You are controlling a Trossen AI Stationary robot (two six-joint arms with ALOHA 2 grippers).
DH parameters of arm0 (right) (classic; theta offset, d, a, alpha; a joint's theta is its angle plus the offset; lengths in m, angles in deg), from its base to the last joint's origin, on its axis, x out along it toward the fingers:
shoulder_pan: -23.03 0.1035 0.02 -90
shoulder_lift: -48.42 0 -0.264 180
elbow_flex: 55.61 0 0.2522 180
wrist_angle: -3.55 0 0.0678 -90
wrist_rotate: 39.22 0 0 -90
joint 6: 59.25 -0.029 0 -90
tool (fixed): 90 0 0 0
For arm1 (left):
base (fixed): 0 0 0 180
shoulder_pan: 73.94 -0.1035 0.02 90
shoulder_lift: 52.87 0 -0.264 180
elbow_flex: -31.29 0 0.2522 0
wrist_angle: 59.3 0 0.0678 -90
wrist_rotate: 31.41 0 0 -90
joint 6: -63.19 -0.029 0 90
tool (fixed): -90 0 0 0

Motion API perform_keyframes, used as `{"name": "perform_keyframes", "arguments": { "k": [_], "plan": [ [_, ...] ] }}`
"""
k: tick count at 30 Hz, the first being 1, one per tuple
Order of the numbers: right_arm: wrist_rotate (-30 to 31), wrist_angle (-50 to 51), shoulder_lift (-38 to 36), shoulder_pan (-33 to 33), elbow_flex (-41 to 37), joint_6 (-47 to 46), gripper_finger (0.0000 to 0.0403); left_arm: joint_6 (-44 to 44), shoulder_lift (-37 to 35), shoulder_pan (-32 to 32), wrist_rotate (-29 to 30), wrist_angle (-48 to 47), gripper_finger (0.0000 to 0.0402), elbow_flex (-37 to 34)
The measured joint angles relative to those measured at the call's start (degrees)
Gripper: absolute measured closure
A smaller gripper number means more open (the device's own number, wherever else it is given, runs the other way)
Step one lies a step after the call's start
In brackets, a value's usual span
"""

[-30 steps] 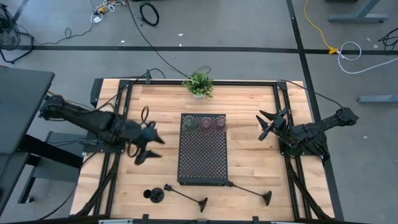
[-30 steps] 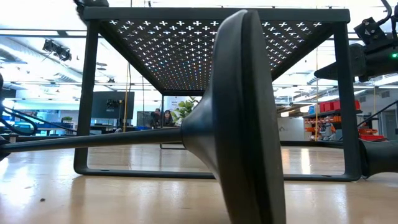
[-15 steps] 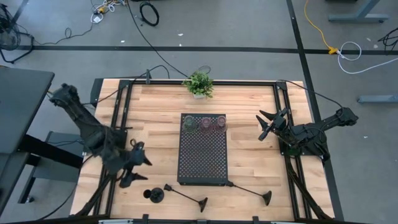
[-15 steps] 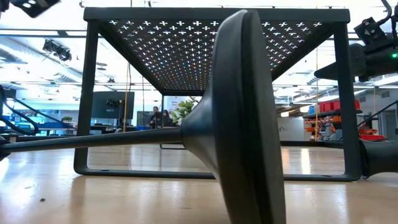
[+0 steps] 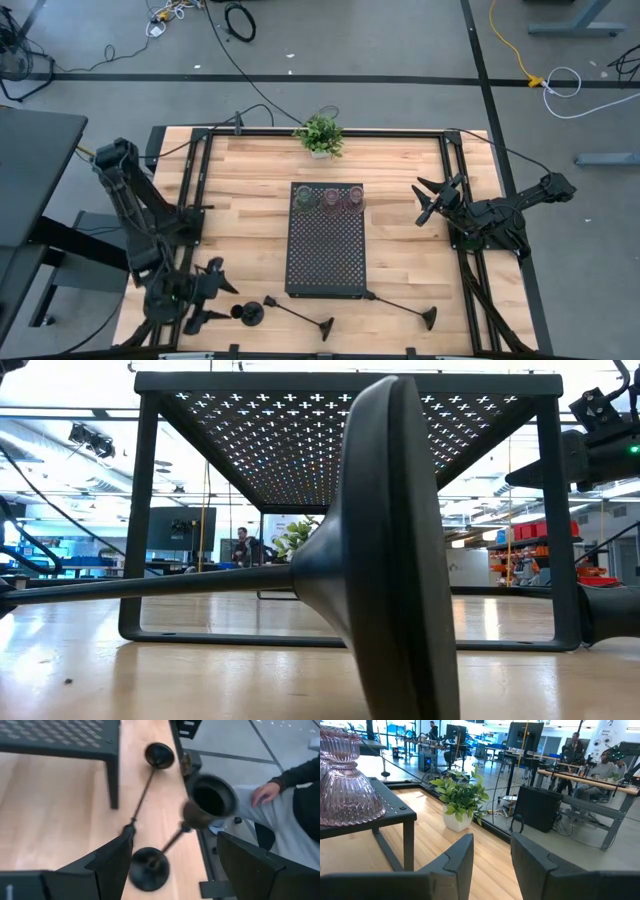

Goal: Pick & Place candle stick holders
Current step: Put the left black candle holder on the shelf

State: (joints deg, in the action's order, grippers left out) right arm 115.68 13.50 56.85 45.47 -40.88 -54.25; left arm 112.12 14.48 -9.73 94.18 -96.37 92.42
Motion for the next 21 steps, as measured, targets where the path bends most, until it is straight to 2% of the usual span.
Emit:
{"name": "perform_keyframes", "arguments": {
  "k": [4,12,15,21],
  "plan": [
    [0.0,0.0,0.0,0.0,-0.02,0.0,0.0273,1.77,4.61,0.41,-0.08,3.89,0.0113,0.01],
    [0.0,0.0,0.0,0.02,-0.02,0.0,0.0273,2.0,11.83,0.39,6.27,6.67,0.0113,0.02],
    [0.0,0.0,0.0,0.01,-0.02,0.01,0.0273,4.09,13.62,0.39,9.32,7.13,0.0113,0.0],
    [0.0,0.0,0.0,0.02,-0.01,0.01,0.0273,7.81,15.58,0.39,10.17,7.61,0.0114,0.02]
  ]
}}
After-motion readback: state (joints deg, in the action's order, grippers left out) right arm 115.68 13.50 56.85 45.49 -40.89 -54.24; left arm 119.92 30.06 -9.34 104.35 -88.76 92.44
